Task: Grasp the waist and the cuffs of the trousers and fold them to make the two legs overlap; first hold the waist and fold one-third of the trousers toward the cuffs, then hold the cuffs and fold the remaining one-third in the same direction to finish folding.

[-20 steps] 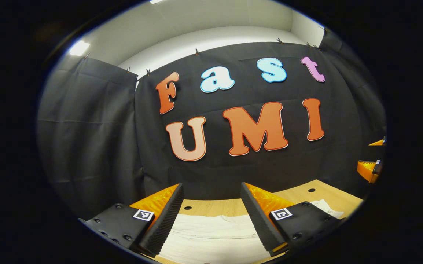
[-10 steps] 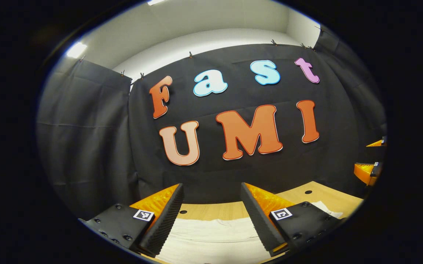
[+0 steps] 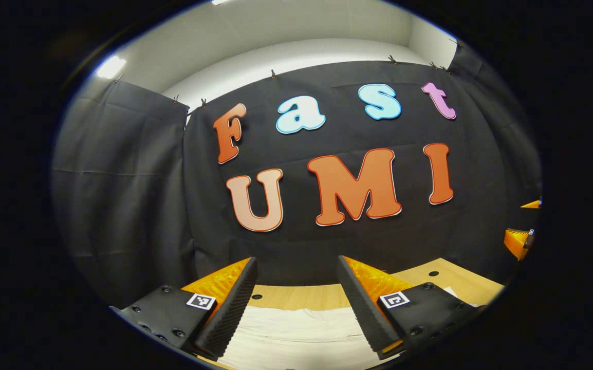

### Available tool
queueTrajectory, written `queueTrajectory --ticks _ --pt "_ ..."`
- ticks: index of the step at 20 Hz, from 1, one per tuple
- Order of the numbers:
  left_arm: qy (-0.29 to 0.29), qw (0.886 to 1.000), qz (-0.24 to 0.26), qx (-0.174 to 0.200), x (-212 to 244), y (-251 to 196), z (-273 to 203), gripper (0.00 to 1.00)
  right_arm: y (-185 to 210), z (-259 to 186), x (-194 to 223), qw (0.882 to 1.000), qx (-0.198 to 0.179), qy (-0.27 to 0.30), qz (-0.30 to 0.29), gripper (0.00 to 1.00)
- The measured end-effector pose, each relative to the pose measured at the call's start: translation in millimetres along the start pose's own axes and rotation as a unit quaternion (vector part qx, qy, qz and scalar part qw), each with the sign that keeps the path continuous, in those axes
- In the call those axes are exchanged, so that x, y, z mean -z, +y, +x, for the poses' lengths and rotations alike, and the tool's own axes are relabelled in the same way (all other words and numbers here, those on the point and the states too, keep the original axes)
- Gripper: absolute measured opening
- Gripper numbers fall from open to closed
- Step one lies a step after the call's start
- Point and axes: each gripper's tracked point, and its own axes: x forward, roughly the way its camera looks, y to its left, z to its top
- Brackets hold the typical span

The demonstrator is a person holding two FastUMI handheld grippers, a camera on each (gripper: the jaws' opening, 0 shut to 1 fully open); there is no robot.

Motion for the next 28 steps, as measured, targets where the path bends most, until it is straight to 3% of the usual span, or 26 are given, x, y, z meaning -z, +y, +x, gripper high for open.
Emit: queueTrajectory --ticks 5,9,12,15,19,23,28 --pt "0.008 1.0 -0.004 -0.029 6 42 7 0.99 6 5 11 1.0 -0.001 0.026 0.006 0.99" --pt "0.045 0.997 -0.017 -0.053 40 84 15 1.0 13 13 40 0.996 -0.001 0.083 0.027 0.99" --pt "0.102 0.992 -0.047 -0.064 90 117 18 1.0 21 20 75 0.987 -0.005 0.151 0.049 0.98" --pt "0.177 0.978 -0.075 -0.085 147 159 15 1.0 34 27 103 0.971 -0.012 0.219 0.094 0.99" --pt "0.271 0.949 -0.113 -0.115 218 206 12 1.0 46 34 135 0.946 -0.011 0.286 0.153 0.99" --pt "0.37 0.897 -0.191 -0.151 300 242 9 0.99 54 43 186 0.902 0.009 0.373 0.218 0.98" --pt "0.431 0.846 -0.258 -0.181 368 257 1 0.98 55 44 235 0.86 0.041 0.442 0.253 0.96"
